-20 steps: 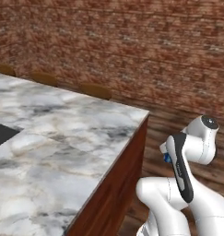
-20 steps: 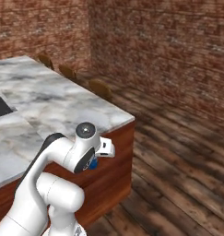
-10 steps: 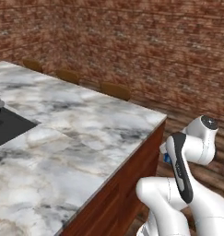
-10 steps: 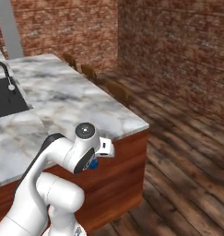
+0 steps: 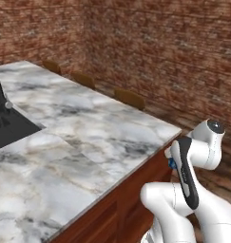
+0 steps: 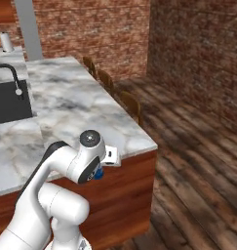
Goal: Move the drinks to the dining counter.
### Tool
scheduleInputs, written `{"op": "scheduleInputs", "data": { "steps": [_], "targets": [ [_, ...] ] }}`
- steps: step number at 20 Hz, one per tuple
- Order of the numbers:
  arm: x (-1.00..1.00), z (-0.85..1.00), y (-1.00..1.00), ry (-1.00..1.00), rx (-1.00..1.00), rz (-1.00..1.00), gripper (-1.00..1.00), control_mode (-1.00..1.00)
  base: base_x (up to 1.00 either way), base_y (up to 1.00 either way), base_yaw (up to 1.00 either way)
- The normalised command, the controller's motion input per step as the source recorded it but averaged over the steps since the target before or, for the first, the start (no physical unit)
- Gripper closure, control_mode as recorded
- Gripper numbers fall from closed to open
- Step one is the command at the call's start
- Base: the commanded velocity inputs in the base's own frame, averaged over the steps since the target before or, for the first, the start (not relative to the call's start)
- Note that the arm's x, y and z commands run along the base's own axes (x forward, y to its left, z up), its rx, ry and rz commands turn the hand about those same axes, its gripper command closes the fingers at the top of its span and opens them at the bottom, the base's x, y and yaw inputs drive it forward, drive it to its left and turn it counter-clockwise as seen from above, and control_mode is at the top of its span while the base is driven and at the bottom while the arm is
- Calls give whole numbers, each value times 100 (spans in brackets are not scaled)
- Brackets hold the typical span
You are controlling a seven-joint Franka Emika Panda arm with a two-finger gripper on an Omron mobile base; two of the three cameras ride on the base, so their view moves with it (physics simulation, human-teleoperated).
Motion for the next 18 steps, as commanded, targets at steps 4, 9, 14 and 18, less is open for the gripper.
{"op": "scheduleInputs", "data": {
  "steps": [4,9,14,18],
  "targets": [
    [0,0,0,0,0,0,100,100,54,-34,29],
    [0,0,0,0,0,0,100,100,62,-36,29],
    [0,0,0,0,0,0,100,100,62,-30,29],
    [0,0,0,0,0,0,100,100,56,-20,27]
  ]
}}
